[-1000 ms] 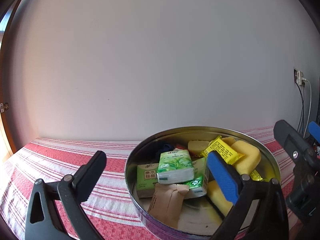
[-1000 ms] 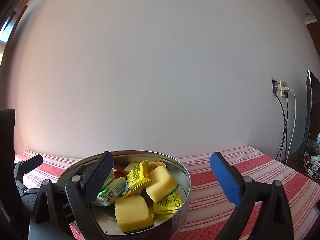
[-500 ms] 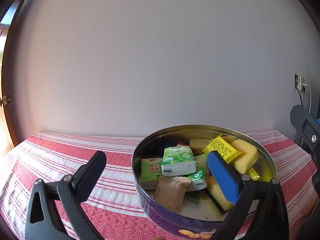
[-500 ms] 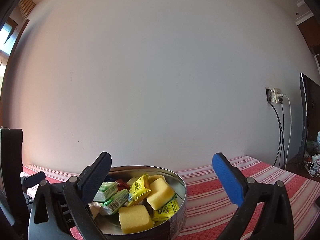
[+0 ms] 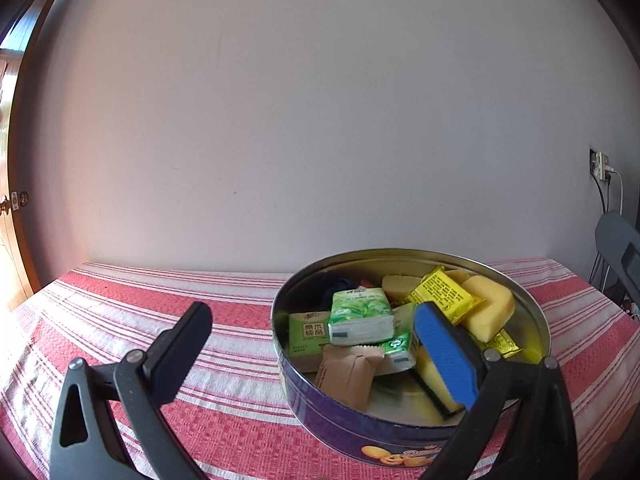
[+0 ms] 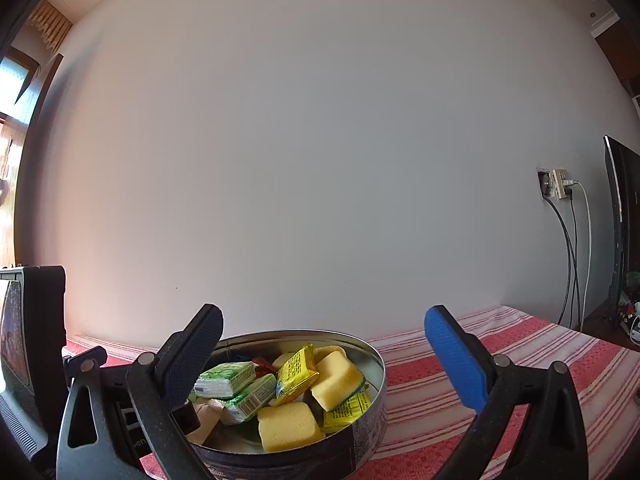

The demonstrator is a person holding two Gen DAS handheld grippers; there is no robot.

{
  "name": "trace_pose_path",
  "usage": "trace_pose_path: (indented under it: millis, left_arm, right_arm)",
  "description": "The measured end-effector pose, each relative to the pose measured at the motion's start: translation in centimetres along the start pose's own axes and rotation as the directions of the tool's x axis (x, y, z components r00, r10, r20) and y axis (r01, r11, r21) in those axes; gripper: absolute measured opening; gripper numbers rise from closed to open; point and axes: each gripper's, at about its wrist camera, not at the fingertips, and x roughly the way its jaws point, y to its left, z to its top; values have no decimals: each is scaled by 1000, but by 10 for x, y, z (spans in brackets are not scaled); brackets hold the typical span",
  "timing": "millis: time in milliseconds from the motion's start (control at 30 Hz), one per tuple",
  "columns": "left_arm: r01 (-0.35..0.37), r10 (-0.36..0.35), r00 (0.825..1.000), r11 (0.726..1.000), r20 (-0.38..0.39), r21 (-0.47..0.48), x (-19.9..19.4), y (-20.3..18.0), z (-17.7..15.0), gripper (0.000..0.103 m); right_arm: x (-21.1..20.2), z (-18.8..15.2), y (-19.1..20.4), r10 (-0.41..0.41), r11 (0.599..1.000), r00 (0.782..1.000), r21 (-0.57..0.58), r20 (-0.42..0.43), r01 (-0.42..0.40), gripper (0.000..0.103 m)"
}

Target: Organize objects

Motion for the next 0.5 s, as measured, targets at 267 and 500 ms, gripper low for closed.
trace_pose_path:
  millis: [267, 500]
  left_arm:
    - [-3, 3, 1000, 1000, 16, -7, -5, 2, -1, 103]
    - [-2, 2, 1000, 1000, 19, -6, -6, 1, -2, 103]
  right_arm:
    - [-2, -1, -6, 11, 1000, 1000, 9, -13, -11, 102]
    - [-9, 0, -2, 5, 1000, 1000, -22, 0, -5, 102]
